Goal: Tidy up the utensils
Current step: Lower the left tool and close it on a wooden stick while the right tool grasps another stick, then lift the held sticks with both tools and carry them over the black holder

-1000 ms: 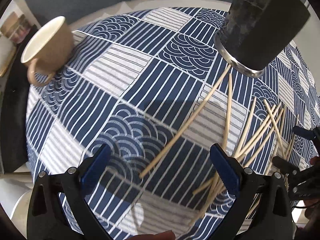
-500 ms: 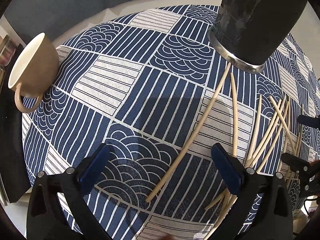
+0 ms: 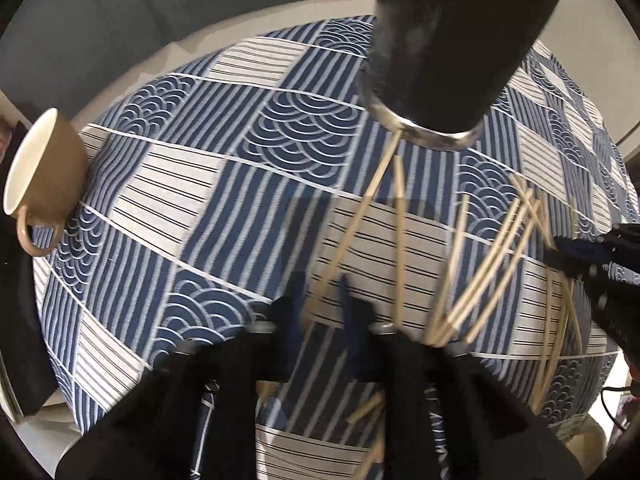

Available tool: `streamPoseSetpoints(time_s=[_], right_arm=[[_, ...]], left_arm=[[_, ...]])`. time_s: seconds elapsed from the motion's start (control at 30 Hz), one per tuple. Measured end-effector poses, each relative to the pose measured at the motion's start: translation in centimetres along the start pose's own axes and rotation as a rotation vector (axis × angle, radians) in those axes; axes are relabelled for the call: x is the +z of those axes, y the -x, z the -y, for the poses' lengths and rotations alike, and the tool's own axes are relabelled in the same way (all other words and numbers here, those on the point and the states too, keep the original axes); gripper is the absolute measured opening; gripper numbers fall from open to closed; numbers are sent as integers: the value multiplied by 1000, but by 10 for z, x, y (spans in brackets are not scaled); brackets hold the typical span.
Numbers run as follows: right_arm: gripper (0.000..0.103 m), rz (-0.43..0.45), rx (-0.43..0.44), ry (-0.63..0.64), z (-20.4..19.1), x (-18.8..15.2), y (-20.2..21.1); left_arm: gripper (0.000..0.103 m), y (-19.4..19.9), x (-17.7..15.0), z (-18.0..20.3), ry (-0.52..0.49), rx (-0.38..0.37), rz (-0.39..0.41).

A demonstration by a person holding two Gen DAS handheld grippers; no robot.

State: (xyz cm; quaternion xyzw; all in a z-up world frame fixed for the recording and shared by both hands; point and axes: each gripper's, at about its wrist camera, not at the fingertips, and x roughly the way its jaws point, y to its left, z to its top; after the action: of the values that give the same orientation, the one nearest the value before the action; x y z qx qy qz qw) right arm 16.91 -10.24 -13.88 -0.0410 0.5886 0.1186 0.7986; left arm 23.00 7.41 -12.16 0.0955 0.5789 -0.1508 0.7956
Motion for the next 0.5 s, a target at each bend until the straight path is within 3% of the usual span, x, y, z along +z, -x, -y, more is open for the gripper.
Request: streamPoseSetpoints(time_s=[0.07,0.23,0.5], right_arm=[[5,14,35,-16,7,0,7],[5,62,16,21,14,4,32],[5,130,50,87,15,3,80]], left_arm=[[5,1,1,-2,49,-30,-19],[5,5,-6,-5,112,-33,-36],[5,49,-28,-2,194,-1,27]])
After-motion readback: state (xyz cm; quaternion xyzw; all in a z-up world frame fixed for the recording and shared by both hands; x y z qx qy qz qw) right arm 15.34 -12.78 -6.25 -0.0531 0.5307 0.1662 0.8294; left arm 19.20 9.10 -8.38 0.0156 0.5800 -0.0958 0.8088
